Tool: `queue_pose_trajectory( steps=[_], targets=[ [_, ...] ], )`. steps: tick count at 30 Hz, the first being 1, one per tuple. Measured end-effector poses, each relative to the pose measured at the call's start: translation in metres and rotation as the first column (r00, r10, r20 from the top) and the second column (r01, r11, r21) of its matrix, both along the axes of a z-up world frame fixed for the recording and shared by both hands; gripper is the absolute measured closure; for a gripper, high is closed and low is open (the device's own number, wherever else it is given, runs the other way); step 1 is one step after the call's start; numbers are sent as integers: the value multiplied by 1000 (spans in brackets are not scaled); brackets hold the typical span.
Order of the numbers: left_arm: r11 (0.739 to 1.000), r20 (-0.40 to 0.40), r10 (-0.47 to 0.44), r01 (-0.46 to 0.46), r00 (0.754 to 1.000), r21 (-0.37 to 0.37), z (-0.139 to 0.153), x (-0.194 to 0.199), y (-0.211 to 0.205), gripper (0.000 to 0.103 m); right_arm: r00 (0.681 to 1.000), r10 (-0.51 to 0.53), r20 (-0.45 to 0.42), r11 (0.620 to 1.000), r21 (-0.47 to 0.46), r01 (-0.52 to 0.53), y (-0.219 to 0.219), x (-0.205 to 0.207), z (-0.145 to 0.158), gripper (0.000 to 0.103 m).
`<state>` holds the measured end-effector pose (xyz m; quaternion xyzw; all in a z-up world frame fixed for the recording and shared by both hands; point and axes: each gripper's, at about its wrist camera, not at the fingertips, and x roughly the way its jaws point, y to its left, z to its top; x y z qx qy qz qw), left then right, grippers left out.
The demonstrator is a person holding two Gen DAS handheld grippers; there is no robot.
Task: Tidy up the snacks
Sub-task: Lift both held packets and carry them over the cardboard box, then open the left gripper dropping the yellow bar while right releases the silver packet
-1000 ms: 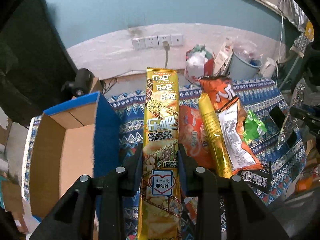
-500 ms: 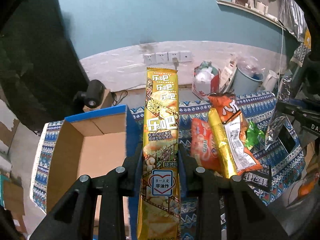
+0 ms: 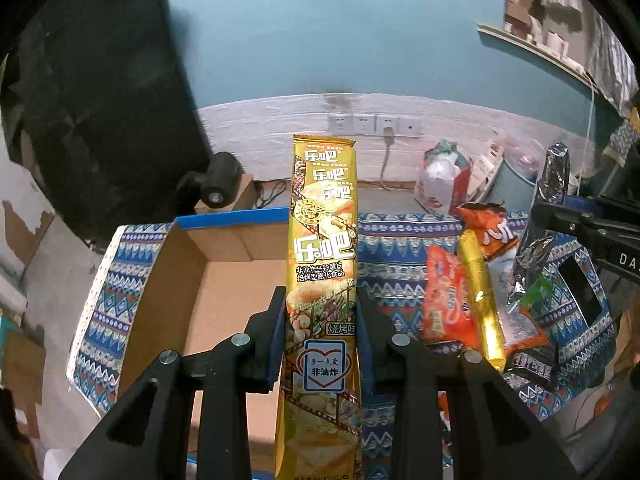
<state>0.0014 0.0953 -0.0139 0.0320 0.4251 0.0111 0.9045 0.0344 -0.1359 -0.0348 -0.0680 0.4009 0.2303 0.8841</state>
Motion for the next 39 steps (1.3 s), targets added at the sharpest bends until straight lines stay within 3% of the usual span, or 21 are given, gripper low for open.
queue_pose_trajectory(
  steps=[14, 21, 34, 39],
  targets=[
    [991, -19, 130, -130, 991, -16, -9, -12, 67, 72, 989, 146, -15, 988, 58, -145, 91, 8, 8, 74],
    [983, -56, 184, -185, 981, -10, -27, -12, 93, 72, 977, 209, -43, 975, 79, -206, 136, 12, 2, 74],
    [945, -164, 293, -311, 942, -100, -75, 5, 143, 71, 951, 279, -133, 960, 68, -272, 196, 14, -31, 74],
    [936, -218, 318, -342, 923, -82, -92, 7, 151, 71, 943, 290, -163, 957, 46, -286, 207, 14, -45, 74]
  ],
)
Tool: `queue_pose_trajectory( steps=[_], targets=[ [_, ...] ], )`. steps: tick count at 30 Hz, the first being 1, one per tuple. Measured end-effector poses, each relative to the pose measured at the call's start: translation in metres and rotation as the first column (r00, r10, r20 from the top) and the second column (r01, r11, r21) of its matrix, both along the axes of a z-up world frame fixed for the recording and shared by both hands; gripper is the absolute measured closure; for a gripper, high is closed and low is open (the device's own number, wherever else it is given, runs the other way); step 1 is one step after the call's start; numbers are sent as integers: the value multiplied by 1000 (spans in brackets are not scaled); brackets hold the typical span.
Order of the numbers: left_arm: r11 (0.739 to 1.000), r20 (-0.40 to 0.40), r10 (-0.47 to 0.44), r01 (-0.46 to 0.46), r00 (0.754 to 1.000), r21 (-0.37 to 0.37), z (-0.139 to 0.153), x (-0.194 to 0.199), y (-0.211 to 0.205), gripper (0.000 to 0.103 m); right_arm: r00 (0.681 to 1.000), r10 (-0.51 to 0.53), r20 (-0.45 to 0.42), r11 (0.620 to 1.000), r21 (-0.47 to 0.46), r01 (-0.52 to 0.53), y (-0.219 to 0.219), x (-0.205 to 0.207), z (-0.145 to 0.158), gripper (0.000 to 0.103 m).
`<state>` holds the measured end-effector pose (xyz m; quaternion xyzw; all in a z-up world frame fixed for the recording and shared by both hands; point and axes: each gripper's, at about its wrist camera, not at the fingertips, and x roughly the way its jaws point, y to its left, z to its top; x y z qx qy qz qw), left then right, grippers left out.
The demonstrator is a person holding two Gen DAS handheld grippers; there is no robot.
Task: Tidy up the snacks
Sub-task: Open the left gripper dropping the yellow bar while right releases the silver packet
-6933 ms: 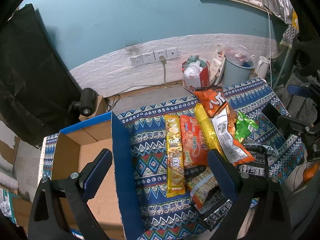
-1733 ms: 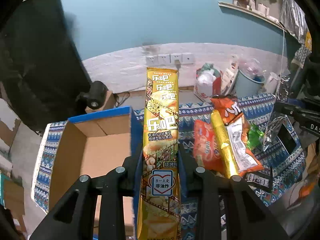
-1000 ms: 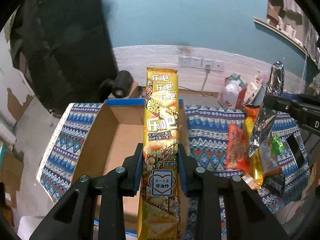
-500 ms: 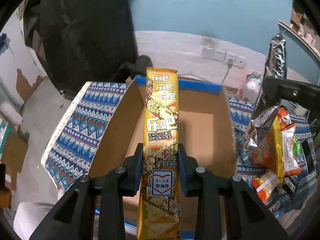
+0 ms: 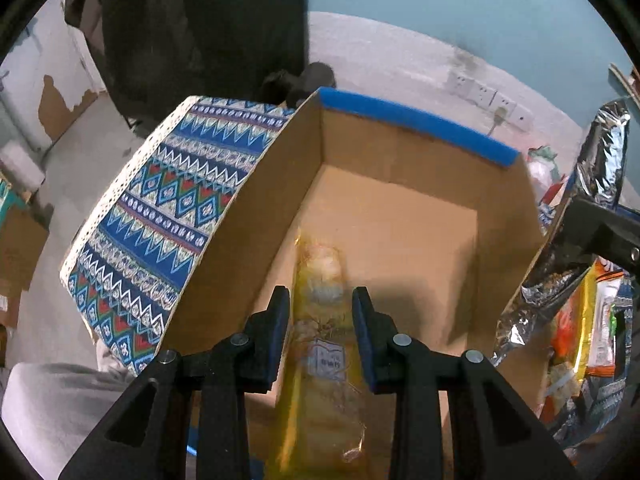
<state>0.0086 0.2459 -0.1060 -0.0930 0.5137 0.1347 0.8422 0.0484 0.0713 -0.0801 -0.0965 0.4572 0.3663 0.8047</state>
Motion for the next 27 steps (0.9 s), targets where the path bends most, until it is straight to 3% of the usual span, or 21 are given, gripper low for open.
queue_pose_trajectory(
  steps=[7, 10, 18, 20, 24, 27],
  targets=[
    [1000, 16, 13, -13, 1000, 14, 18, -9, 2, 70, 999, 17, -31, 1000, -25, -18, 8, 0, -12, 74],
    [999, 29, 23, -24, 999, 32, 25, -17, 6, 57, 998, 24, -53, 999, -37, -26, 11, 2, -19, 74],
    [999, 72, 25, -28, 997, 37, 41, -32, 9, 50, 994, 14, -105, 996, -84, -23, 20, 5, -41, 73],
    [999, 76, 15, -18, 997, 42, 44, -32, 7, 50, 994, -1, -105, 996, -94, -9, 19, 6, -43, 66],
    [998, 79, -15, 11, 997, 56, 47, -31, -2, 48, 996, -14, -88, 995, -95, 5, 15, 4, -38, 41],
    [997, 86, -40, 35, 995, 64, 50, -30, -11, 48, 998, -20, -67, 995, -94, 14, 7, 2, -31, 39]
  ],
)
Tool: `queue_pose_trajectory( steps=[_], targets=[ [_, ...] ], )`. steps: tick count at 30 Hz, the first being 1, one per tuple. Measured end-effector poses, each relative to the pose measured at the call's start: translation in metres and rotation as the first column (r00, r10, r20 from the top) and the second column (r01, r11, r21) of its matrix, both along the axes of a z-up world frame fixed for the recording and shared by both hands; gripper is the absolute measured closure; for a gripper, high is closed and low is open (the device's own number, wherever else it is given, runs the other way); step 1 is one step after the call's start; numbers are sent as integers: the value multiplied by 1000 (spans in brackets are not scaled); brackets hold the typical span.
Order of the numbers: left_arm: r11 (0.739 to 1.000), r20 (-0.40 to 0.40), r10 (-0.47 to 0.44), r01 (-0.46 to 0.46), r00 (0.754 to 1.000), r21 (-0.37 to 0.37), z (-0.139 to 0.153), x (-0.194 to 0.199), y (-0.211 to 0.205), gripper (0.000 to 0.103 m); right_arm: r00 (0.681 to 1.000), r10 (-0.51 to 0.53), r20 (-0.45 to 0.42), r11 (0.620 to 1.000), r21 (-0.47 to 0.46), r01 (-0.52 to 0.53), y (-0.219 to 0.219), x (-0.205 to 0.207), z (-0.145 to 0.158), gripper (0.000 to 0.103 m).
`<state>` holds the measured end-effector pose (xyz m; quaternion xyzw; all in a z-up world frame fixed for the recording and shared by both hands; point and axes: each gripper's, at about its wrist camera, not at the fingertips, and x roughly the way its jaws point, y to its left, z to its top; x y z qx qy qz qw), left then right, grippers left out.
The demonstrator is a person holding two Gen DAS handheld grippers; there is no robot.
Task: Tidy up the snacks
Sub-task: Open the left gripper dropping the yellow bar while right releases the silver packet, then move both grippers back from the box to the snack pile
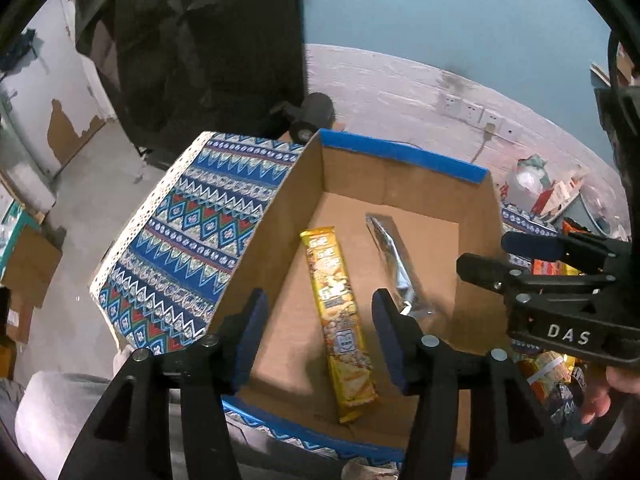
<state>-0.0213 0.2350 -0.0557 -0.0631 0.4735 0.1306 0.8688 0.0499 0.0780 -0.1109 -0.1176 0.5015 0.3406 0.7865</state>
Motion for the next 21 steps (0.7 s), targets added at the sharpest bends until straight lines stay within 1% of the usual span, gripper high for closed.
queue_pose_trajectory(
  steps=[3, 5, 10, 12, 13, 17, 18, 21],
  targets=[
    [1000, 12, -25, 25, 1000, -7, 4, 0, -9, 47, 1000, -13, 11, 1000, 10, 13, -13, 0, 7, 39],
    [999, 14, -41, 41, 999, -7, 6, 0, -15, 41, 1000, -22, 20, 1000, 10, 22, -24, -1, 12, 38],
    [993, 8, -116, 116, 993, -11, 8, 2, -42, 39, 998, -51, 38, 999, 4, 51, -57, -3, 23, 38],
    [989, 5, -148, 149, 989, -14, 9, 2, -56, 34, 997, -70, 44, 998, 2, 70, -74, -4, 27, 37],
    [985, 6, -174, 174, 985, -14, 9, 2, -65, 32, 996, -80, 47, 997, 0, 80, -81, -6, 29, 37],
    [965, -8, -261, 261, 965, 17, 10, 0, -96, 28, 993, -110, 52, 994, -22, 111, -112, -8, 33, 34],
    [959, -12, -281, 281, 960, 28, 10, 0, -105, 28, 991, -121, 53, 992, -32, 123, -121, -9, 33, 34],
    [943, -16, -331, 331, 944, 32, 12, 0, -125, 28, 988, -148, 50, 987, -48, 150, -143, -14, 32, 33]
  ],
)
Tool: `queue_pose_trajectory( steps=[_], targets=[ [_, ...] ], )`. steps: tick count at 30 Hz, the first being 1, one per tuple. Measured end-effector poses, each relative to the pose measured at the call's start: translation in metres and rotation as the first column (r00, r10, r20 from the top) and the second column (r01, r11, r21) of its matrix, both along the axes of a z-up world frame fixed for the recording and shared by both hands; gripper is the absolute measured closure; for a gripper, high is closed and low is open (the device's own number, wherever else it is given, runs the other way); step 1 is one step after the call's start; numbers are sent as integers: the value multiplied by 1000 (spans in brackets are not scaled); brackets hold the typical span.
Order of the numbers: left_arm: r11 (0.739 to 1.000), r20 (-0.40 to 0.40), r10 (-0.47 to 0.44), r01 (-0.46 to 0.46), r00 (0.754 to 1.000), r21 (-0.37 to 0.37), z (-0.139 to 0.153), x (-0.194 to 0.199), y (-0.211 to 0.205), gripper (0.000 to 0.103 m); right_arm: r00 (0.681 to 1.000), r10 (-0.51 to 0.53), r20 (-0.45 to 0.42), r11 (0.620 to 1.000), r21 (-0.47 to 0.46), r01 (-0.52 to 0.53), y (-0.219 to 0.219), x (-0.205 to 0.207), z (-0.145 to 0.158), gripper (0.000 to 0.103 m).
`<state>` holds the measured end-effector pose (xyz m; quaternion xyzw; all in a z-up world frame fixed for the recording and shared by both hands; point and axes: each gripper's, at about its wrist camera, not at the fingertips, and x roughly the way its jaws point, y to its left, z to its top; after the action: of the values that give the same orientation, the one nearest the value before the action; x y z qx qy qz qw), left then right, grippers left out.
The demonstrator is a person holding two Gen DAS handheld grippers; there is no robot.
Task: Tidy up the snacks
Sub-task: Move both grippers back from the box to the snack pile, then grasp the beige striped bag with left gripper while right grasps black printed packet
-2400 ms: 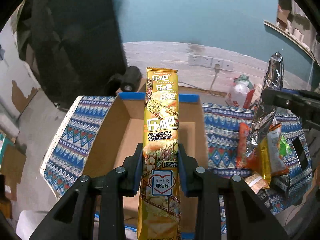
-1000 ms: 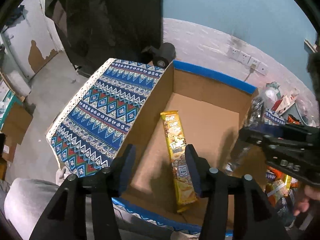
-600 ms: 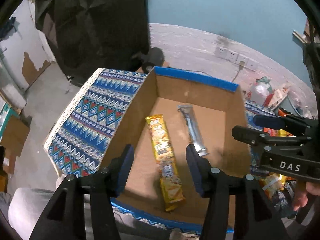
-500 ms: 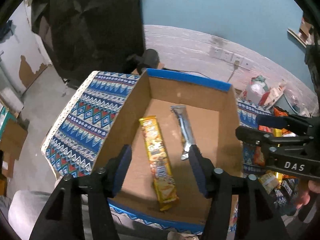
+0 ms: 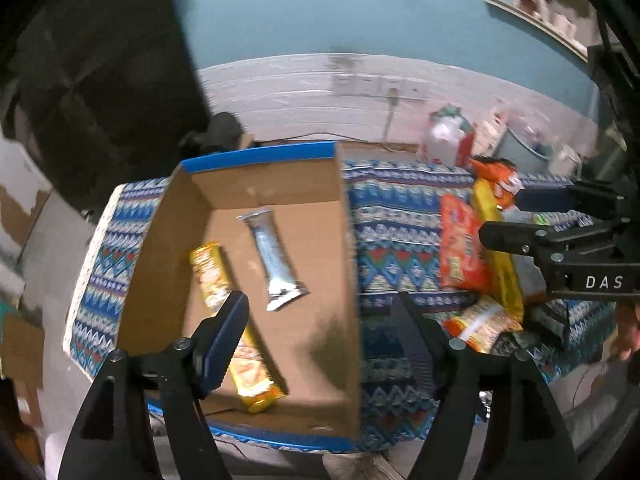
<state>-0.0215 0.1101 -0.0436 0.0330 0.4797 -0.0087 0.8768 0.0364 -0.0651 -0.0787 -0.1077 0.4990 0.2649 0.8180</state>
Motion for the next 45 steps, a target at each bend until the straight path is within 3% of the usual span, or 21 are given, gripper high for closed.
queue_pose_trajectory(
  steps=[14, 17, 29, 35, 41, 45],
  targets=[
    [983, -37, -184, 183, 982, -10, -4, 5, -73, 23, 994, -105, -6, 994, -17, 105, -95, -21, 3, 33],
    [975, -66, -224, 224, 972, -5, -14, 6, -91, 23, 994, -107, -8, 994, -34, 106, -110, -25, -2, 23],
    [917, -198, -395, 397, 897, -34, -61, 19, -150, 22, 984, -138, -117, 985, -119, 124, -171, -29, -58, 23],
    [897, -268, -437, 436, 858, -68, -96, 34, -161, 22, 976, -110, -188, 980, -183, 75, -177, -29, -92, 23],
    [890, -307, -455, 435, 836, -134, -119, 46, -160, 22, 963, -73, -261, 970, -245, 7, -177, -26, -127, 22],
    [858, -317, -513, 493, 798, -147, -124, 45, -171, 22, 957, -50, -285, 963, -270, -30, -174, -25, -142, 22]
  ],
)
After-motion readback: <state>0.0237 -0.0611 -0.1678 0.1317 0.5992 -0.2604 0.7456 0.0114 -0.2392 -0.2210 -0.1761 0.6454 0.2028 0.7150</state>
